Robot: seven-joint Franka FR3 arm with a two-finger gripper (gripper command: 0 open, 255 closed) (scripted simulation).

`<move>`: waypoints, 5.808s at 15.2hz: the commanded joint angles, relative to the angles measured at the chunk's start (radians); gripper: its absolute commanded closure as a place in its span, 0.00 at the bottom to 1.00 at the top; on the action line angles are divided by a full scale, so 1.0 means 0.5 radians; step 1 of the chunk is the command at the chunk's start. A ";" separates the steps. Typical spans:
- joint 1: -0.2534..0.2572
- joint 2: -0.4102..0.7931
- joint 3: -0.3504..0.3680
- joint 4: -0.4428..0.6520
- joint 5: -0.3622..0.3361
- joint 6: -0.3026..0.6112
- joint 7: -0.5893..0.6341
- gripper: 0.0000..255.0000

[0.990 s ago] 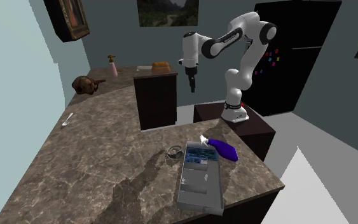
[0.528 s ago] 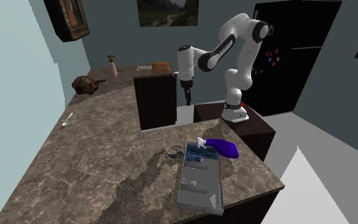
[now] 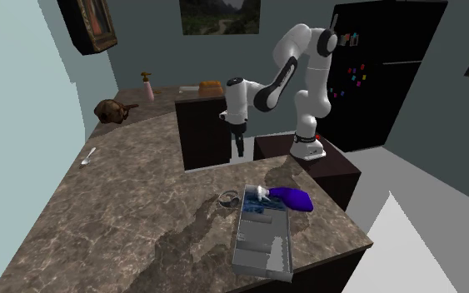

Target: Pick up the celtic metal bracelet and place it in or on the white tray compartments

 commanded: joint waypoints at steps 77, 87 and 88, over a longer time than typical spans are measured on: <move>0.752 0.957 0.209 0.988 -0.331 0.016 1.026 1.00; 0.782 1.105 0.167 0.948 -0.394 0.198 1.056 1.00; 0.782 1.105 0.167 0.948 -0.394 0.198 1.056 1.00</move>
